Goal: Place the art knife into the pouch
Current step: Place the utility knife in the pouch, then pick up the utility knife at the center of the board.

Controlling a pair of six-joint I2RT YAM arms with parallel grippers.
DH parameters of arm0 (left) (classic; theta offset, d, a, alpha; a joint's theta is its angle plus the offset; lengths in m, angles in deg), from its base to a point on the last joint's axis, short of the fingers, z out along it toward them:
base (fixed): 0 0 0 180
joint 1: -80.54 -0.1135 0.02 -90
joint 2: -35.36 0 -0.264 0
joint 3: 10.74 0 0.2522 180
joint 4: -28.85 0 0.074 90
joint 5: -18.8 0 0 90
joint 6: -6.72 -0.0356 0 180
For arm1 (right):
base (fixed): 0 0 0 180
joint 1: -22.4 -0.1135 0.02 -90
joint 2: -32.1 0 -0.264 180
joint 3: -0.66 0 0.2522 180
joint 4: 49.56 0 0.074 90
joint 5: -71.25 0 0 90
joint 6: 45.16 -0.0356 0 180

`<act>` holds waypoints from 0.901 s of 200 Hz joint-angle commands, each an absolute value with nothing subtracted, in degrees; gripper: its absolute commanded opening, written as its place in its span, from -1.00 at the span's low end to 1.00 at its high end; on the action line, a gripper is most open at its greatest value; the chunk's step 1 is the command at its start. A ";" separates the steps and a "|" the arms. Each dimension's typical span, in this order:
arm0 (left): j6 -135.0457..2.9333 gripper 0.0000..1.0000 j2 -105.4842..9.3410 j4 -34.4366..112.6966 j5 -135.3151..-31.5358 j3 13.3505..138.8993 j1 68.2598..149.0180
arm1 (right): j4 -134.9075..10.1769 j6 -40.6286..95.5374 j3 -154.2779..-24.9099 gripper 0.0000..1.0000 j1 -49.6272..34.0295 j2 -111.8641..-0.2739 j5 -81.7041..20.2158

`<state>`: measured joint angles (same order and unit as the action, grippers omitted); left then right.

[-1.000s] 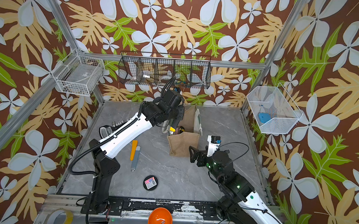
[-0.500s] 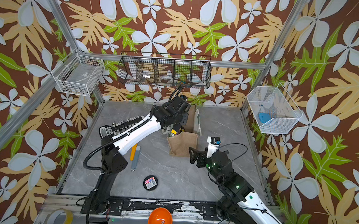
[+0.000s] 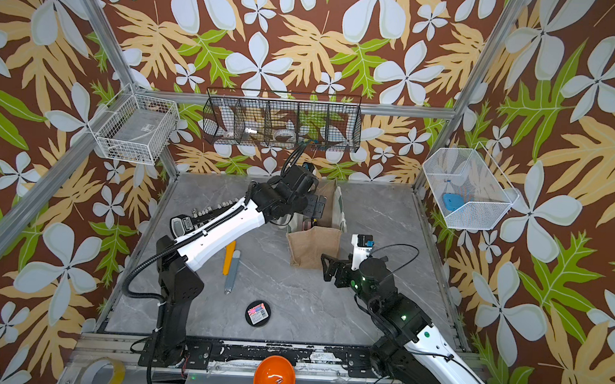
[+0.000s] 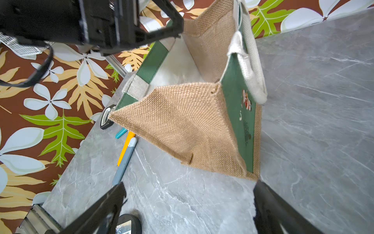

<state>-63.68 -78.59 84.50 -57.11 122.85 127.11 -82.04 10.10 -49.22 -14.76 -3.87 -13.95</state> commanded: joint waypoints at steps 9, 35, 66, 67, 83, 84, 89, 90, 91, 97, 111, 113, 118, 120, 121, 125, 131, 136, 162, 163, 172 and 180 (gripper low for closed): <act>-63.94 1.00 -73.86 80.76 -56.95 118.27 127.12 | -82.50 9.57 -49.99 0.97 -14.79 -4.16 -14.09; -63.74 1.00 -69.12 78.63 -55.40 112.54 127.12 | -83.69 9.88 -51.08 0.97 -14.86 -4.71 -14.17; -62.59 1.00 -60.75 73.32 -52.51 101.60 127.12 | -83.52 10.30 -51.29 0.97 -14.86 -5.09 -15.32; -62.56 1.00 -60.47 73.17 -52.49 101.13 127.12 | -83.48 10.30 -51.27 0.97 -14.86 -5.13 -15.40; -61.52 1.00 -55.63 71.65 -51.20 95.27 127.12 | -83.36 10.49 -51.42 0.97 -14.79 -5.48 -16.10; -61.41 1.00 -55.36 71.54 -51.00 94.94 127.12 | -83.40 10.53 -51.42 0.97 -14.83 -5.50 -16.15; -60.94 1.00 -53.64 71.22 -50.31 92.83 127.13 | -83.38 10.52 -51.49 0.97 -14.83 -5.65 -16.28; -60.86 1.00 -53.39 71.20 -50.21 92.44 127.13 | -83.37 10.59 -51.55 0.97 -14.80 -5.67 -16.33; -60.77 1.00 -53.10 71.10 -50.02 92.12 127.12 | -83.32 10.62 -51.53 0.97 -14.83 -5.69 -16.35; -60.10 1.00 -51.08 70.69 -49.14 89.72 127.12 | -83.28 10.56 -51.61 0.97 -14.85 -5.85 -16.60; -58.54 1.00 -46.33 69.37 -46.99 83.37 127.12 | -82.94 10.95 -51.79 0.97 -14.86 -6.18 -17.29; -58.28 1.00 -45.58 69.28 -46.62 82.41 127.12 | -82.83 10.99 -51.78 0.97 -14.84 -6.21 -17.41; -57.64 1.00 -44.01 69.00 -45.80 80.45 127.12 | -82.62 11.14 -51.78 0.97 -14.86 -6.27 -17.67; -57.44 1.00 -43.41 68.92 -45.38 79.48 127.12 | -82.49 11.23 -51.73 0.97 -14.86 -6.30 -17.82; -57.35 1.00 -43.05 68.90 -45.19 79.09 127.12 | -82.44 11.25 -51.71 0.97 -14.86 -6.31 -17.89; -56.92 1.00 -41.90 68.89 -44.28 77.44 127.12 | -82.04 11.34 -51.65 0.97 -14.86 -6.31 -18.24; -56.39 1.00 -40.33 69.01 -43.04 75.26 127.12 | -81.44 11.56 -51.34 0.97 -14.82 -6.31 -18.68; -55.79 1.00 -39.06 69.26 -41.85 73.53 127.12 | -80.95 11.65 -51.03 0.97 -14.87 -6.38 -19.02; -51.86 1.00 -34.93 72.07 -33.83 65.41 126.64 | -78.76 12.15 -50.08 0.97 -14.82 -7.16 -20.19; -51.61 1.00 -34.90 72.24 -33.57 65.11 126.62 | -78.78 12.14 -50.09 0.97 -14.88 -7.26 -20.21; -49.88 1.00 -34.37 73.60 -32.33 62.95 126.05 | -78.77 12.37 -50.07 0.97 -14.84 -7.73 -20.16; -48.85 1.00 -33.79 73.83 -32.51 60.71 125.20 | -78.86 12.62 -50.17 0.96 -14.86 -8.04 -20.08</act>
<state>-54.11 -35.14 71.61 -38.97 65.17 126.69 -80.86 11.52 -50.18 -14.79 -7.41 -19.04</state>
